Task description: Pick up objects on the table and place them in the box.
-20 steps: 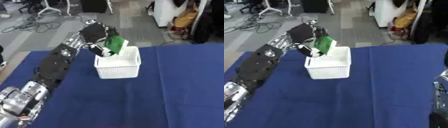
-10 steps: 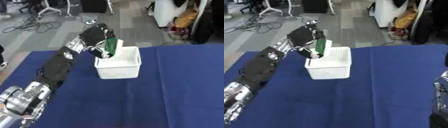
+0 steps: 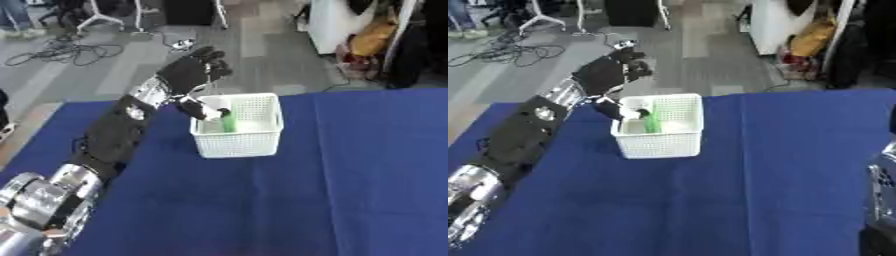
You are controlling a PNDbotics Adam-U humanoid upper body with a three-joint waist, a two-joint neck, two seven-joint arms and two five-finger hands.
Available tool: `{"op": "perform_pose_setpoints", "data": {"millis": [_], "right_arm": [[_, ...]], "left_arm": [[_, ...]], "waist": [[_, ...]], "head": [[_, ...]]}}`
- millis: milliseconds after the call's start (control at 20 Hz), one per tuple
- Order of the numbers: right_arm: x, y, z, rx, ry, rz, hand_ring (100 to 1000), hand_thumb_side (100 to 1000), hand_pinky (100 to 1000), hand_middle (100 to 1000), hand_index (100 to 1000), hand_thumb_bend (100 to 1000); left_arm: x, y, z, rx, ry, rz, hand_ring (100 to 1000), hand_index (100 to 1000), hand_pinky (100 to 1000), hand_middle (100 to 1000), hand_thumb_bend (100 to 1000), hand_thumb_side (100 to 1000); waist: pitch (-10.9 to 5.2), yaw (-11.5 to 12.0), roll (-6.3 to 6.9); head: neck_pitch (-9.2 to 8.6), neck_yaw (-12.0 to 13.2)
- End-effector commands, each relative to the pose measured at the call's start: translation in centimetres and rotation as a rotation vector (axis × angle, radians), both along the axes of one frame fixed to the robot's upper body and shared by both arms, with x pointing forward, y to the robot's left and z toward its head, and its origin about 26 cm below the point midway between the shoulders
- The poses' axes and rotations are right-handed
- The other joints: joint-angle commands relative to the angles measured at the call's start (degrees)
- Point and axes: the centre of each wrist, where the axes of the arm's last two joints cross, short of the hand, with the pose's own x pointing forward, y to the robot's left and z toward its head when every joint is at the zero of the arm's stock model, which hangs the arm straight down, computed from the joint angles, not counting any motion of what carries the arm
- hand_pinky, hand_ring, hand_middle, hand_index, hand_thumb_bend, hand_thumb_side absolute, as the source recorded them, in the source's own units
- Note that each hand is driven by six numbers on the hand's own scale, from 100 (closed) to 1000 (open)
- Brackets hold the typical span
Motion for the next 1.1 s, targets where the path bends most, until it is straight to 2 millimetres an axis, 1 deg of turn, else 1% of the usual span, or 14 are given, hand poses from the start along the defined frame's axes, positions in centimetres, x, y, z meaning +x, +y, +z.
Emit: {"op": "perform_pose_setpoints", "data": {"millis": [50, 250, 350, 450, 550, 600, 650, 750, 850, 900, 950, 1000, 1050, 1100], "right_arm": [[-0.3, 0.2, 0.8, 0.001, -0.034, 0.011, 202, 973, 170, 188, 376, 277], [-0.3, 0.1, 0.8, 0.000, -0.034, 0.007, 203, 978, 170, 188, 376, 289], [-0.3, 0.0, 0.7, 0.000, -0.032, 0.003, 203, 983, 171, 189, 376, 286], [-0.3, -0.2, 0.6, 0.001, -0.028, -0.006, 202, 985, 171, 188, 376, 286], [-0.2, -0.4, 0.5, -0.001, -0.023, -0.018, 203, 985, 171, 188, 376, 286], [-0.2, -0.6, 0.5, -0.002, -0.022, -0.027, 203, 985, 170, 188, 376, 285], [-0.2, -0.8, 0.4, -0.004, -0.021, -0.037, 202, 985, 170, 188, 376, 285], [-0.1, -1.3, 0.4, -0.009, -0.020, -0.062, 200, 987, 167, 186, 376, 283], [-0.1, -1.8, 0.4, -0.015, -0.018, -0.089, 198, 990, 165, 185, 377, 282], [0.0, -2.1, 0.3, -0.019, -0.015, -0.103, 192, 993, 159, 181, 378, 278], [0.0, -2.3, 0.3, -0.023, -0.011, -0.117, 194, 992, 161, 182, 377, 279], [0.0, -2.6, 0.2, -0.032, -0.007, -0.134, 188, 991, 154, 179, 379, 280], [0.0, -3.0, 0.2, -0.042, -0.003, -0.153, 186, 951, 151, 175, 380, 232], [0.1, -3.3, 0.1, -0.056, 0.000, -0.170, 184, 970, 148, 175, 381, 250]], "left_arm": [[0.3, 0.4, 2.2, -0.006, -0.046, 0.005, 1000, 927, 1000, 1000, 325, 1000], [0.2, 0.6, 2.3, -0.019, -0.052, -0.002, 1000, 910, 1000, 1000, 312, 1000], [0.0, 1.0, 2.1, -0.032, -0.052, 0.001, 984, 899, 987, 1000, 303, 1000], [-0.3, 1.7, 1.6, -0.055, -0.048, 0.010, 967, 890, 965, 987, 281, 1000], [-0.8, 2.5, 1.0, -0.112, -0.047, 0.009, 909, 886, 887, 948, 207, 1000], [-1.1, 2.7, 0.5, -0.164, -0.046, 0.001, 892, 887, 862, 936, 178, 1000], [-1.6, 2.9, 0.0, -0.219, -0.044, -0.010, 868, 888, 826, 919, 147, 1000], [-2.7, 3.3, -1.0, -0.321, -0.037, -0.046, 837, 894, 786, 897, 111, 1000], [-4.0, 3.4, -1.6, -0.397, -0.015, -0.089, 804, 890, 744, 870, 112, 1000], [-4.6, 3.3, -1.6, -0.429, -0.002, -0.114, 779, 887, 701, 847, 116, 1000], [-5.3, 3.4, -1.6, -0.467, 0.008, -0.124, 790, 888, 718, 857, 114, 1000], [-6.2, 2.9, -1.7, -0.500, 0.024, -0.163, 759, 871, 671, 833, 104, 986], [-7.4, 2.4, -1.8, -0.530, 0.040, -0.202, 746, 875, 644, 832, 100, 975], [-8.5, 1.8, -1.6, -0.569, 0.049, -0.216, 707, 858, 597, 787, 100, 933]], "waist": [[-0.69, 0.1, -0.15], [-0.76, 0.3, -0.13], [-0.92, 0.5, -0.07], [-1.16, 0.9, 0.02], [-1.40, 1.5, 0.06], [-1.53, 2.0, 0.02], [-1.63, 2.5, -0.05], [-1.76, 3.5, -0.27], [-1.80, 4.4, -0.47], [-1.79, 4.9, -0.61], [-1.81, 5.3, -0.70], [-1.76, 6.1, -0.96], [-1.77, 6.8, -1.16], [-1.78, 7.5, -1.44]], "head": [[-0.61, 0.2], [-0.50, 0.1], [-0.48, 0.1], [-1.10, -0.1], [-2.46, -0.6], [-3.32, -1.1], [-4.40, -2.1], [-7.10, -4.8], [-9.86, -7.7], [-11.60, -9.5], [-13.02, -11.0], [-15.34, -13.8], [-17.03, -16.0], [-18.66, -18.1]]}}
